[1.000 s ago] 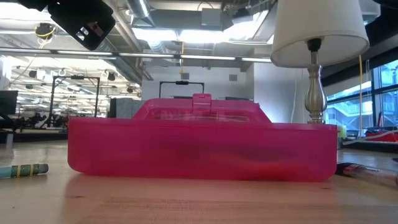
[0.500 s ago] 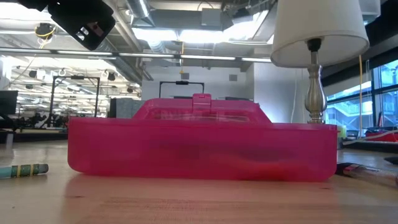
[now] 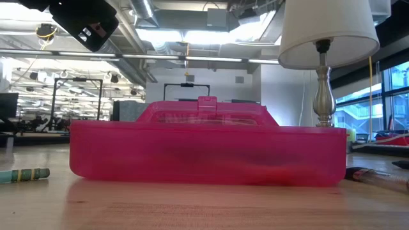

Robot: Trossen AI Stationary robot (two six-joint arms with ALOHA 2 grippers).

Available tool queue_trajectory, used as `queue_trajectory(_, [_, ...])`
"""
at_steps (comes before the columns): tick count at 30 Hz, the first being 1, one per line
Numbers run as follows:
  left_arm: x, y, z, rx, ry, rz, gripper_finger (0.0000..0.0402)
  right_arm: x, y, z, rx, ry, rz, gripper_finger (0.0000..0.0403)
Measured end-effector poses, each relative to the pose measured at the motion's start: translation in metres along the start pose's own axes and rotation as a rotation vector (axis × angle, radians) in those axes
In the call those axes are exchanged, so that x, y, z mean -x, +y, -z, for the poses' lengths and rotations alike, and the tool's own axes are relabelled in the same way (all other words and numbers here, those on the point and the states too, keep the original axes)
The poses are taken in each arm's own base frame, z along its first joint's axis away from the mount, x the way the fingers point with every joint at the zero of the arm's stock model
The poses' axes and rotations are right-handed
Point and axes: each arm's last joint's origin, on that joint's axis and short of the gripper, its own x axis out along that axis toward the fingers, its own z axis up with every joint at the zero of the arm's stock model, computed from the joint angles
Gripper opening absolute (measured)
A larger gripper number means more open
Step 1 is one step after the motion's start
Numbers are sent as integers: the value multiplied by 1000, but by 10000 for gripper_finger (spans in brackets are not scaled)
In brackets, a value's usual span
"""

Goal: Pick & place school supplies into a supply box
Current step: Put the black pen into the red supply box

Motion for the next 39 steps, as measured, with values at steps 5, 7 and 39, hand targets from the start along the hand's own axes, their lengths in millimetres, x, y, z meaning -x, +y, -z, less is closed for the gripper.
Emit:
queue_trajectory(5, [0,0,0,0,0,0,116,0,-1,0,2,-2,9,108])
queue_trajectory(7, [0,0,0,0,0,0,116,0,-1,0,3,-2,11,100])
queue_trajectory(39, [0,0,0,2,0,0,116,89,37,-15,365,-289,-129,60])
